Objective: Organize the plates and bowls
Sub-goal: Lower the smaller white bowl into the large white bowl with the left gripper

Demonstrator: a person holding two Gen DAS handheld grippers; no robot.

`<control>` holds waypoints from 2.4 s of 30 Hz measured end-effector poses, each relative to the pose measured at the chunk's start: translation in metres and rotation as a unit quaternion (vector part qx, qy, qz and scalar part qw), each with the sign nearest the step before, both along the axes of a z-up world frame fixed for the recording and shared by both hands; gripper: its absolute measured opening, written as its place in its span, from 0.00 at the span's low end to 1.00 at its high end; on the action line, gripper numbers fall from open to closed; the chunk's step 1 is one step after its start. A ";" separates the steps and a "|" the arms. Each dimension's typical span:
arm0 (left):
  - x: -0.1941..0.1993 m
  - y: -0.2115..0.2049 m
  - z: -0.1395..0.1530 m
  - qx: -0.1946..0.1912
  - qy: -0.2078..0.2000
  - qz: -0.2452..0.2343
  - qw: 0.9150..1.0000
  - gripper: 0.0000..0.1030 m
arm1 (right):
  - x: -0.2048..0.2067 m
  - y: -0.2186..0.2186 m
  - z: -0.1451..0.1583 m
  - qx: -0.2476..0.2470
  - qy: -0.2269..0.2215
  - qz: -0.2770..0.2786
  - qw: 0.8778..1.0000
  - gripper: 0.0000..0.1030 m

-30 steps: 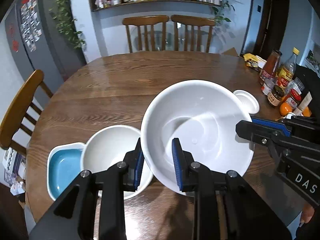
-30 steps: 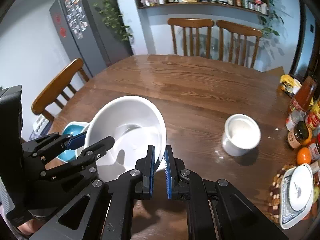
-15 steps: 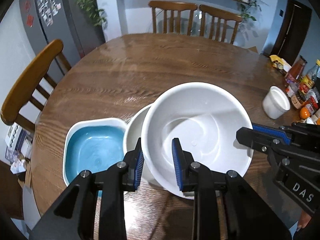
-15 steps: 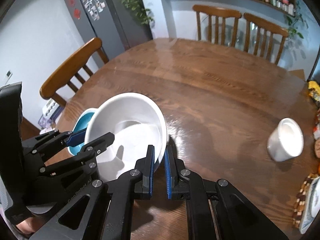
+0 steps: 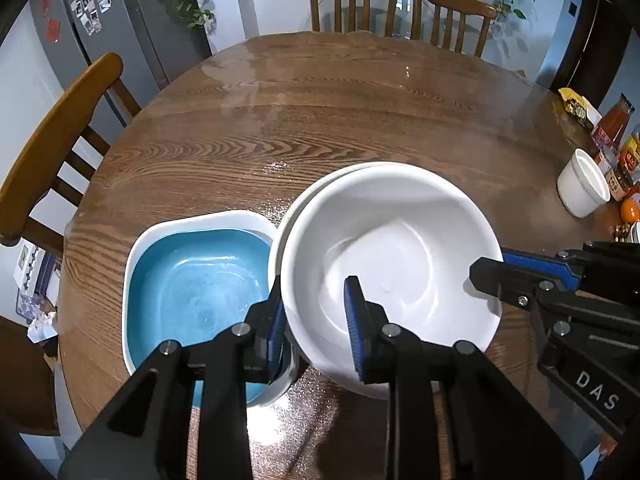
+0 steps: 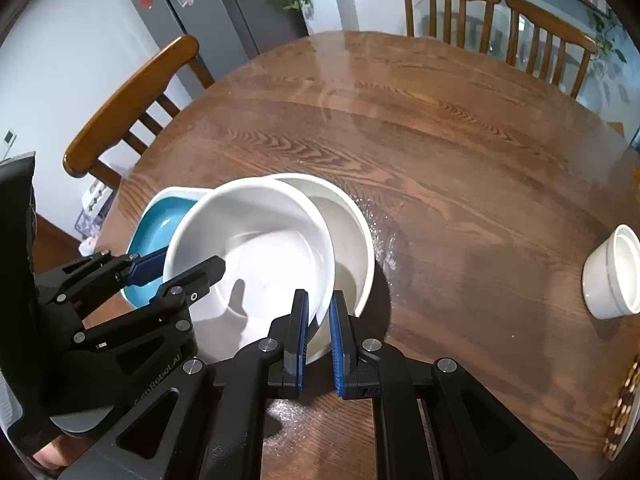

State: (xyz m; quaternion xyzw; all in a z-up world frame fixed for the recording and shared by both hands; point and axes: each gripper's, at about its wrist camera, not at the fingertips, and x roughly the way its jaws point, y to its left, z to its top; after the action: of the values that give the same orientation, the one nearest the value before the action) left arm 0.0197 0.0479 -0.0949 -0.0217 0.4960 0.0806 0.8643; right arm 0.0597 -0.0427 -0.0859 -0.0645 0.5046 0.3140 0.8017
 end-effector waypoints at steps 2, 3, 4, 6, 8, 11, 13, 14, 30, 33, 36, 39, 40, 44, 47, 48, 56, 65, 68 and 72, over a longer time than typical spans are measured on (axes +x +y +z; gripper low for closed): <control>0.001 0.001 -0.001 0.001 0.003 -0.003 1.000 0.24 | 0.001 0.000 -0.002 -0.002 0.001 -0.002 1.000 0.11; 0.001 0.001 -0.002 0.002 0.003 -0.004 1.000 0.24 | 0.001 0.000 -0.002 -0.001 0.002 -0.003 1.000 0.11; 0.001 0.001 -0.003 0.004 0.004 -0.007 1.000 0.24 | 0.001 0.000 -0.002 -0.001 0.003 -0.004 1.000 0.11; 0.002 0.000 -0.004 0.006 0.007 -0.009 1.000 0.24 | 0.001 0.001 -0.003 -0.002 0.003 -0.006 1.000 0.11; 0.002 -0.002 -0.004 0.011 0.008 -0.014 1.000 0.24 | 0.001 0.002 -0.003 -0.003 0.004 -0.007 1.000 0.11; 0.003 -0.002 -0.006 0.014 0.011 -0.017 1.000 0.24 | 0.002 0.002 -0.003 -0.001 0.006 -0.010 1.000 0.11; 0.004 -0.003 -0.007 0.016 0.013 -0.019 1.000 0.24 | 0.002 0.002 -0.003 0.001 0.007 -0.011 1.000 0.11; 0.003 -0.002 -0.008 0.017 0.014 -0.020 1.000 0.24 | 0.002 0.001 -0.004 0.003 0.008 -0.012 1.000 0.11; 0.006 -0.004 -0.012 0.025 0.022 -0.023 0.999 0.25 | 0.003 0.001 -0.004 0.004 0.006 -0.014 1.000 0.11; 0.007 -0.004 -0.012 0.026 0.023 -0.023 0.999 0.25 | 0.003 0.001 -0.003 0.003 0.005 -0.012 1.000 0.11; 0.008 -0.004 -0.012 0.028 0.024 -0.024 0.999 0.25 | 0.003 0.001 -0.003 0.002 0.004 -0.013 1.000 0.11; 0.008 -0.005 -0.012 0.029 0.024 -0.024 0.999 0.25 | 0.003 0.002 -0.003 0.001 0.004 -0.012 1.000 0.11; 0.008 -0.005 -0.012 0.029 0.025 -0.024 0.999 0.25 | 0.003 0.002 -0.003 0.001 0.004 -0.013 1.000 0.11; 0.008 -0.004 -0.011 0.030 0.025 -0.025 0.999 0.25 | 0.003 0.001 -0.003 0.000 0.002 -0.012 1.000 0.11; 0.009 -0.004 -0.011 0.031 0.025 -0.025 0.999 0.25 | 0.003 0.001 -0.003 -0.001 0.002 -0.012 1.000 0.11; 0.009 -0.004 -0.011 0.031 0.025 -0.026 0.999 0.25 | 0.003 0.001 -0.003 -0.002 0.002 -0.012 1.000 0.11; 0.010 -0.004 -0.013 0.035 0.028 -0.029 0.999 0.25 | 0.003 0.004 -0.002 -0.013 -0.007 -0.012 1.000 0.11; 0.011 -0.004 -0.013 0.039 0.031 -0.032 0.998 0.26 | 0.003 0.008 -0.001 -0.026 -0.017 -0.013 0.999 0.11; 0.012 -0.005 -0.014 0.041 0.033 -0.033 0.998 0.26 | 0.004 0.009 0.000 -0.030 -0.020 -0.013 0.999 0.11; 0.014 -0.006 -0.015 0.043 0.037 -0.035 0.998 0.26 | 0.004 0.010 0.000 -0.036 -0.024 -0.013 0.999 0.11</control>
State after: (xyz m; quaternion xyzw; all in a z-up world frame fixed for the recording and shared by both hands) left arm 0.0337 0.0422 -0.1097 0.0359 0.5244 0.0719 0.8477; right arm 0.0633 -0.0325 -0.0856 -0.0944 0.4969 0.2833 0.8148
